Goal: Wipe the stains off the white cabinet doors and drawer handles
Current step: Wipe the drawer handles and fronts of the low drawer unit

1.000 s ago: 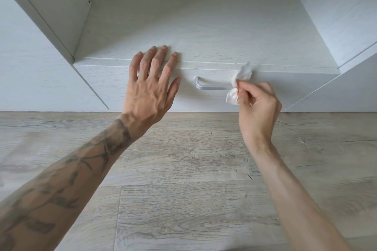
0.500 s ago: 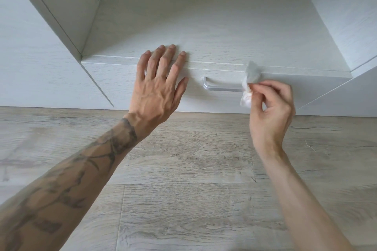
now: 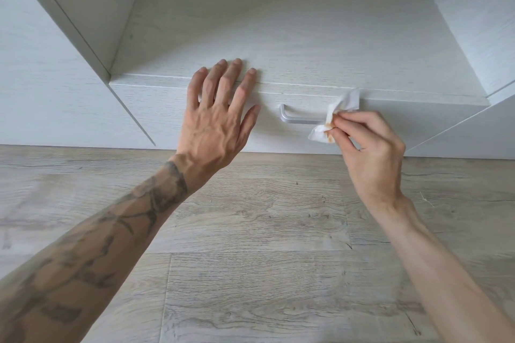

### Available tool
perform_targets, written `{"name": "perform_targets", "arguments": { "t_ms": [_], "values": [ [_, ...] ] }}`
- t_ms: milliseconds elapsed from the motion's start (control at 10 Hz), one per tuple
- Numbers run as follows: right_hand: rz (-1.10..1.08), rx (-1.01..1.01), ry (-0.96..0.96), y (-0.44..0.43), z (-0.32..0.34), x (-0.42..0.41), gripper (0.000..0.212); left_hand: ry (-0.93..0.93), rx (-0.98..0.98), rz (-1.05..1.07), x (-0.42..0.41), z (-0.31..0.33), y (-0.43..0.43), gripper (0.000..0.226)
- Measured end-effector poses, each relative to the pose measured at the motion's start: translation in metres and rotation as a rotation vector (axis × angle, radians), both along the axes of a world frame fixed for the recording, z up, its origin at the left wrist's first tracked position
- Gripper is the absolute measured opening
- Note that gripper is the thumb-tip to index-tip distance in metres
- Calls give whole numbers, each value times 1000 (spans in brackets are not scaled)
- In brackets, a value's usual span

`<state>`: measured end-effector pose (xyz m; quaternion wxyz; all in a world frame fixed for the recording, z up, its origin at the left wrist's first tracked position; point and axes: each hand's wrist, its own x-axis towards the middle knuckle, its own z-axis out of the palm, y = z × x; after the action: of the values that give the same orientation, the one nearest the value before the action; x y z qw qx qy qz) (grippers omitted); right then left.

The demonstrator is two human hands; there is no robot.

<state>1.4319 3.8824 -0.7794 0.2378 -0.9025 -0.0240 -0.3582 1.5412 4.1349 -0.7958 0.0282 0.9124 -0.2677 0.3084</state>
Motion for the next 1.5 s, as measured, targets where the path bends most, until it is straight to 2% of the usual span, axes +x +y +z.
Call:
{"name": "perform_targets", "arguments": {
  "t_ms": [200, 500, 700, 1000, 1200, 1300, 1500],
  "values": [
    [-51, 53, 41, 25, 3, 1, 17, -19, -2, 10, 1, -2, -1, 59],
    [45, 41, 101, 86, 12, 25, 15, -21, -7, 7, 0, -2, -1, 58],
    [34, -48, 24, 74, 7, 28, 12, 0, 2, 10, -1, 0, 0, 59],
    [98, -139, 38, 71, 5, 36, 15, 58, 29, -11, -4, 7, 3, 60],
    [209, -223, 8, 51, 5, 30, 14, 153, 82, -70, -8, 19, 13, 63],
    [226, -230, 13, 35, 3, 20, 25, 231, 103, -108, -13, 30, 22, 63],
    [210, -168, 39, 15, 14, 8, 12, 291, 149, -28, -38, 54, 53, 58]
  ]
}}
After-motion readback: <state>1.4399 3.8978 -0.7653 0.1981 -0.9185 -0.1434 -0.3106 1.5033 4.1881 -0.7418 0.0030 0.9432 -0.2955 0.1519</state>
